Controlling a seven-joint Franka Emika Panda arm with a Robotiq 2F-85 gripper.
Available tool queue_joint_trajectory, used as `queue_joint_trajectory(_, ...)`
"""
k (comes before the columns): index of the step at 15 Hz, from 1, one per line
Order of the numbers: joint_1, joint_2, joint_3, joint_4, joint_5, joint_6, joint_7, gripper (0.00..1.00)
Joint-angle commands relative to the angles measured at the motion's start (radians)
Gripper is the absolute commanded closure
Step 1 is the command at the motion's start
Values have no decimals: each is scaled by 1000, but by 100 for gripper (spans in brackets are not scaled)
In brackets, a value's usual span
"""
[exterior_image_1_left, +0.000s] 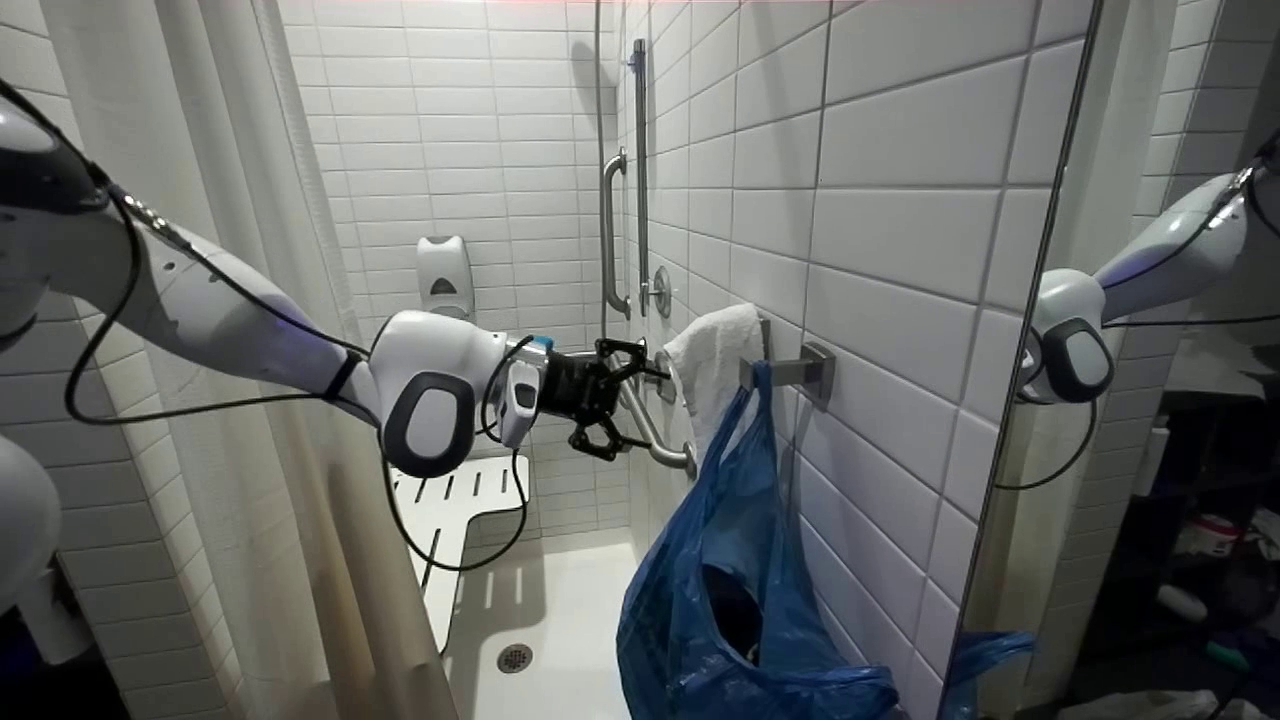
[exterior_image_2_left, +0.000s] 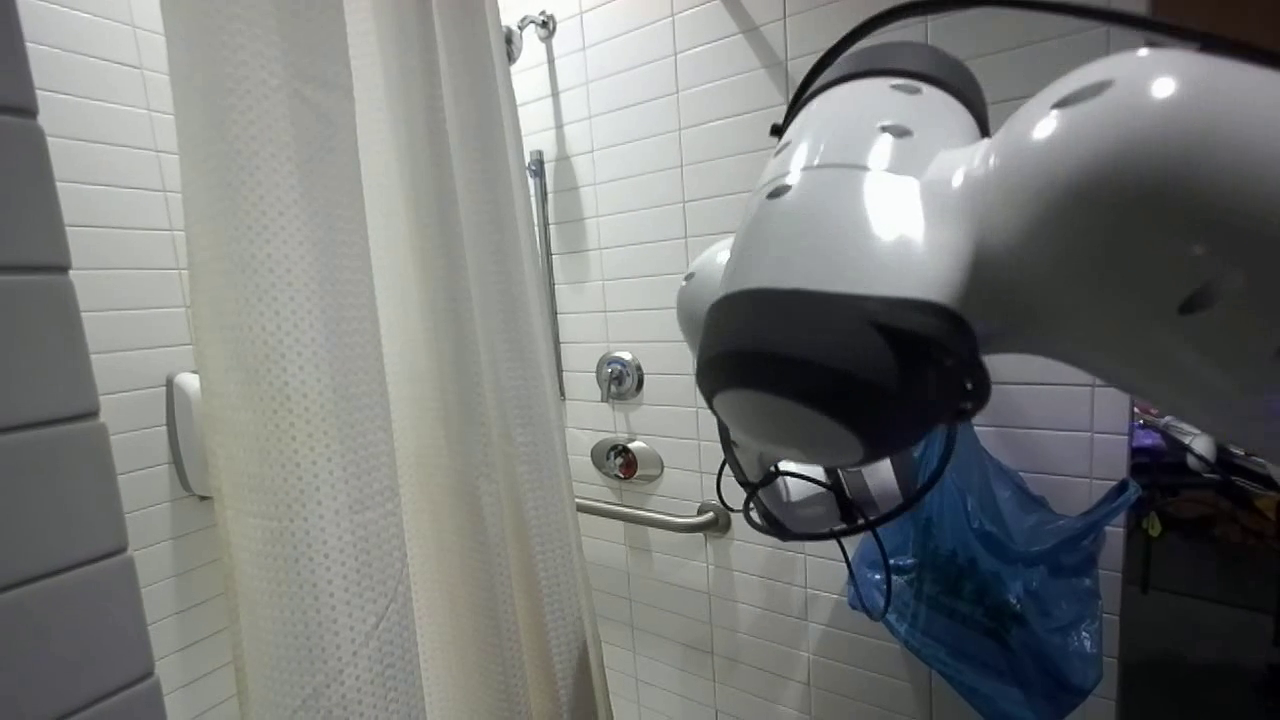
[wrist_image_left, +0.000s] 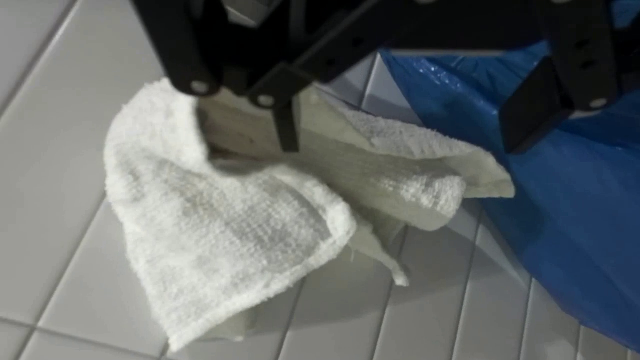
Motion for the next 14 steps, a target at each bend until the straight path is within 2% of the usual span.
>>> queue_joint_trajectory(1, 84, 219, -43, 28, 147, 0, 135, 0)
queue_joint_trajectory(6, 85, 385, -43, 46, 473, -35, 152, 0)
queue_joint_trajectory(9, 23, 398, -25, 55, 657, 21, 90, 0)
queue_joint_trajectory(10, 41, 375, -72, 28, 673, -3, 47, 0)
queue_joint_trajectory(11, 39, 388, -73, 27, 697, 1, 26, 0)
queue_joint_trajectory(12, 39, 391, -81, 17, 674, 1, 25, 0)
queue_joint_trajectory(13, 56, 390, -96, 16, 641, 1, -30, 0)
queue_joint_trajectory(14, 24, 392, -67, 26, 649, 1, 28, 0)
